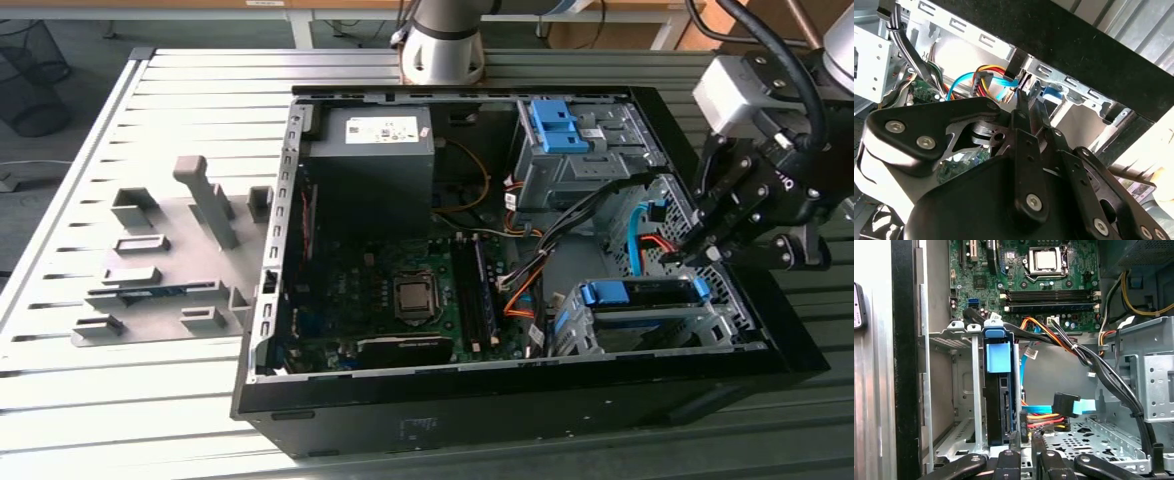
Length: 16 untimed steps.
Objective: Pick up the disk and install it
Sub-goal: 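Insert the first disk wire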
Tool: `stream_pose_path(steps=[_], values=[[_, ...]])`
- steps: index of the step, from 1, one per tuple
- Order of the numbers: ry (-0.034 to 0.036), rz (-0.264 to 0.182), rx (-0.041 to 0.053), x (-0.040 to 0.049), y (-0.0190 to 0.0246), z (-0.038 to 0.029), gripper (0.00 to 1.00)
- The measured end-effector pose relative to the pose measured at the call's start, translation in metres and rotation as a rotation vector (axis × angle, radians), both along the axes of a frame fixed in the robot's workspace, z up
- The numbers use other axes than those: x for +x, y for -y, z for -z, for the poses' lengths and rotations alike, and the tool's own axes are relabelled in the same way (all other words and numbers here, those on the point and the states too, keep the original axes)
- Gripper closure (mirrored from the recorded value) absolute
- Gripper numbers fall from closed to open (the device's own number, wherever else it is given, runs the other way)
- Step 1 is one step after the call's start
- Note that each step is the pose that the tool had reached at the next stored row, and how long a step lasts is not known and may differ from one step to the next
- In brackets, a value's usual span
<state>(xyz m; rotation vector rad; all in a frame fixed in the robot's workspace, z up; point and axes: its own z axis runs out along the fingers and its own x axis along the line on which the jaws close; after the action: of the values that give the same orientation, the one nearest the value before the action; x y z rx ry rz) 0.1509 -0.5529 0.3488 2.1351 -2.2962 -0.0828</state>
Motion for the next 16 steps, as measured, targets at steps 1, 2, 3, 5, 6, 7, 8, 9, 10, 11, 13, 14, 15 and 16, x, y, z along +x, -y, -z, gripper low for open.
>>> stream_pose_path(steps=[1, 2, 3, 5, 6, 7, 8, 9, 10, 11, 13, 14, 15, 16], values=[[-0.0001, 0.000, 0.0006, 0.0000, 0.0000, -0.0006, 0.76], [-0.0001, 0.000, 0.0015, 0.0000, 0.0000, -0.0009, 0.76], [-0.0001, 0.000, 0.0024, 0.0000, 0.0001, -0.0010, 0.76], [-0.0001, 0.000, 0.0072, -0.0007, 0.0000, -0.0015, 0.76], [-0.0001, 0.000, 0.0110, -0.0013, 0.0000, -0.0016, 0.76], [-0.0001, 0.000, 0.0149, -0.0018, 0.0000, -0.0017, 0.76], [-0.0001, 0.000, 0.0184, -0.0023, 0.0000, -0.0017, 0.76], [0.0000, 0.000, 0.0215, -0.0027, 0.0000, -0.0017, 0.76], [0.0000, 0.000, 0.0242, -0.0032, 0.0000, -0.0017, 0.76], [0.0000, 0.000, 0.0269, -0.0040, 0.0000, -0.0017, 0.76], [0.0000, 0.000, 0.0301, -0.0059, 0.0000, -0.0019, 0.76], [0.0001, 0.000, 0.0303, -0.0073, 0.0000, -0.0020, 0.76], [0.0008, 0.000, 0.0304, -0.0088, 0.0000, -0.0020, 0.76], [0.0014, 0.000, 0.0306, -0.0105, 0.0000, -0.0020, 0.76]])
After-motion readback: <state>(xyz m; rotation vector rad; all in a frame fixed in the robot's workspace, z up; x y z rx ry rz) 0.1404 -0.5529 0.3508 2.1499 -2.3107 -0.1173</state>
